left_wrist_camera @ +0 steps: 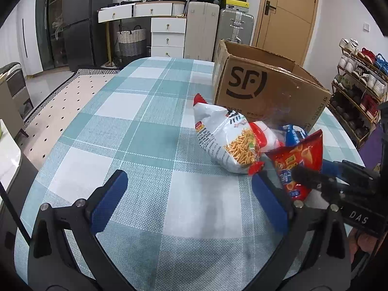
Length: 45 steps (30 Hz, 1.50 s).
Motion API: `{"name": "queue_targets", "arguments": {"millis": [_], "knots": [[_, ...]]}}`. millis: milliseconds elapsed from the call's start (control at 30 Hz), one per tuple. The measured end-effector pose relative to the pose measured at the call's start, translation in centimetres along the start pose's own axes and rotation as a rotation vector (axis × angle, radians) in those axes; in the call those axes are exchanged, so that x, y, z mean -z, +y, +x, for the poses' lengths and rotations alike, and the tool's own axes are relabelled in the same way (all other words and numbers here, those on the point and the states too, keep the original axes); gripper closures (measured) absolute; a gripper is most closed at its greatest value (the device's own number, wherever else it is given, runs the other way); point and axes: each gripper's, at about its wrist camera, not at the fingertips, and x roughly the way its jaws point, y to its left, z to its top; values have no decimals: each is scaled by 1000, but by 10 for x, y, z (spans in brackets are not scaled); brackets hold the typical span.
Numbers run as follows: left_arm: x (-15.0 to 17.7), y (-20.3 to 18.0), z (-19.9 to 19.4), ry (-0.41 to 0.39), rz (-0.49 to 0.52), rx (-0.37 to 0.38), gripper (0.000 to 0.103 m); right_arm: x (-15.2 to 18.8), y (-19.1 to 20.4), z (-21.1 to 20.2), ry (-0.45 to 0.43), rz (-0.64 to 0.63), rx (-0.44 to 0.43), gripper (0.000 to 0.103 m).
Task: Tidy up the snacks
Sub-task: 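Grasp the red crisp bag with the right gripper, then grasp the white noodle snack bag with the left gripper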
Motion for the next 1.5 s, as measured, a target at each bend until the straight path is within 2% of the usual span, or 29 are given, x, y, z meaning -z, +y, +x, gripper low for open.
{"name": "queue_targets", "arguments": {"millis": [167, 533, 667, 767, 800, 967, 1100, 1267, 1333, 1400, 1433, 1467, 1500], "knots": [[1, 0, 0, 0, -1, 0, 1, 3, 0, -14, -61, 0, -12, 69], [0, 0, 6, 19, 2, -7, 1, 9, -12, -52, -237, 53, -47, 70], [1, -1, 4, 8, 4, 14, 1, 13, -6, -66, -300, 25, -21, 70], [1, -5, -2, -17, 19, 65, 1, 16, 1, -73, -328, -13, -22, 70], [-2, -8, -2, -11, 22, 98, 1, 17, -1, -74, -330, -8, -24, 70], [-27, -16, 11, 55, -13, 154, 1, 20, -16, -80, -341, 64, -56, 70], [-40, -17, 37, 127, -57, 160, 1, 23, -27, -82, -343, 119, -74, 70], [-45, -14, 56, 186, -115, 198, 3, 25, -24, -88, -361, 104, -73, 70], [-45, -10, 60, 204, -134, 216, 17, 25, -25, -88, -357, 110, -71, 70], [-45, -6, 63, 218, -143, 230, 24, 25, -26, -87, -353, 117, -79, 70], [-44, -5, 65, 222, -141, 237, 34, 25, -27, -87, -353, 119, -80, 70], [-44, -4, 65, 228, -137, 255, 39, 25, -27, -88, -353, 120, -82, 70], [-43, -2, 66, 232, -142, 295, 48, 25, -26, -87, -353, 119, -80, 70]]}}
